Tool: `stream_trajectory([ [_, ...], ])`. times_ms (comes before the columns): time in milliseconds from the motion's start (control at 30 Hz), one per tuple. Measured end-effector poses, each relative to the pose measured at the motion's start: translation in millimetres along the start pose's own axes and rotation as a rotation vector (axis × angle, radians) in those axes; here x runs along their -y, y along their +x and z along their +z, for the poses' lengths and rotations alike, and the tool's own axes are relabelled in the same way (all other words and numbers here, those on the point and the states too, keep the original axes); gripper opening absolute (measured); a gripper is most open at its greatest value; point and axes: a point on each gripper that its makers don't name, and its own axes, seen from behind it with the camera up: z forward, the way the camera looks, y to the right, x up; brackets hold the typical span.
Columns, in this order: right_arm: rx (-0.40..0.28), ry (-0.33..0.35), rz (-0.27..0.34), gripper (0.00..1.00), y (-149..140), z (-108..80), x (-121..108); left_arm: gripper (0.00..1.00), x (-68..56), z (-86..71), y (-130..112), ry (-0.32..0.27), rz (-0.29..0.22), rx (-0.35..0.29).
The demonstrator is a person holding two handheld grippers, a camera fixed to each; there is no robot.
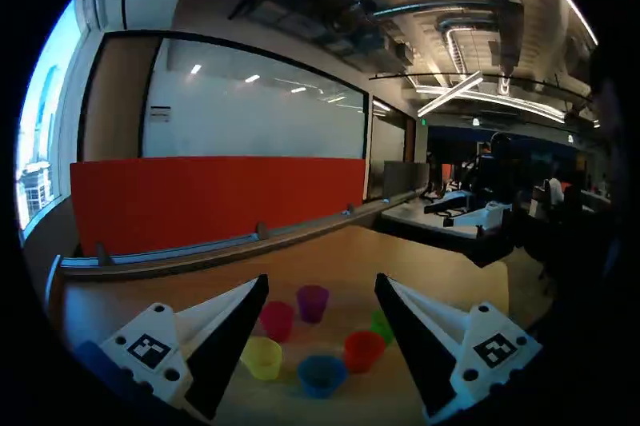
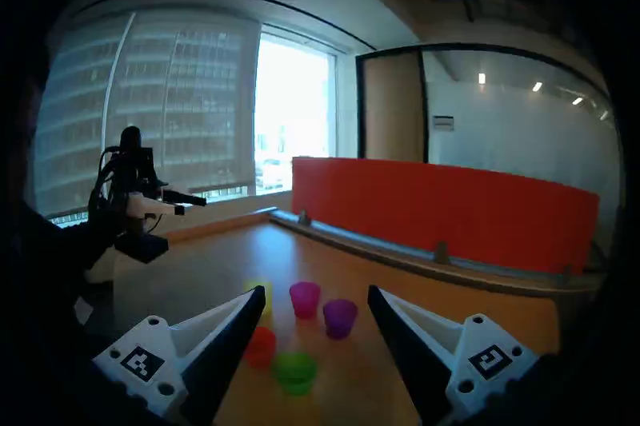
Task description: Pour water
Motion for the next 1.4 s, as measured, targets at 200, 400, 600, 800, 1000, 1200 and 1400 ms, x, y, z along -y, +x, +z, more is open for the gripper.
stream_trajectory([
  [200, 0.076, 0.016, -0.041, 0.99, -21.9, 4.2, 2.8, 0.99, -8.4, 4.7, -28.7, -0.052, 0.045, 0.083],
  [400, 0.123, 0.049, -0.039, 0.99, -35.6, 7.9, 7.2, 0.99, -11.6, 8.3, -51.5, -0.071, 0.084, 0.146],
  [600, 0.151, 0.084, -0.042, 0.99, -48.6, 10.5, 13.5, 0.99, -11.0, 11.1, -71.8, -0.080, 0.104, 0.198],
  [800, 0.193, 0.095, -0.052, 0.99, -70.0, 15.5, 15.0, 0.99, -7.9, 15.1, -94.0, -0.078, 0.121, 0.250],
  [1000, 0.235, 0.109, -0.049, 0.99, -92.1, 22.1, 16.1, 0.99, -7.3, 19.7, -121.5, -0.092, 0.134, 0.314],
  [1200, 0.275, 0.111, -0.065, 0.99, -115.9, 27.2, 16.5, 0.99, -5.7, 23.2, -150.9, -0.104, 0.157, 0.384],
  [1400, 0.308, 0.120, -0.088, 1.00, -137.6, 31.5, 19.1, 1.00, -7.1, 26.4, -172.4, -0.124, 0.170, 0.429],
])
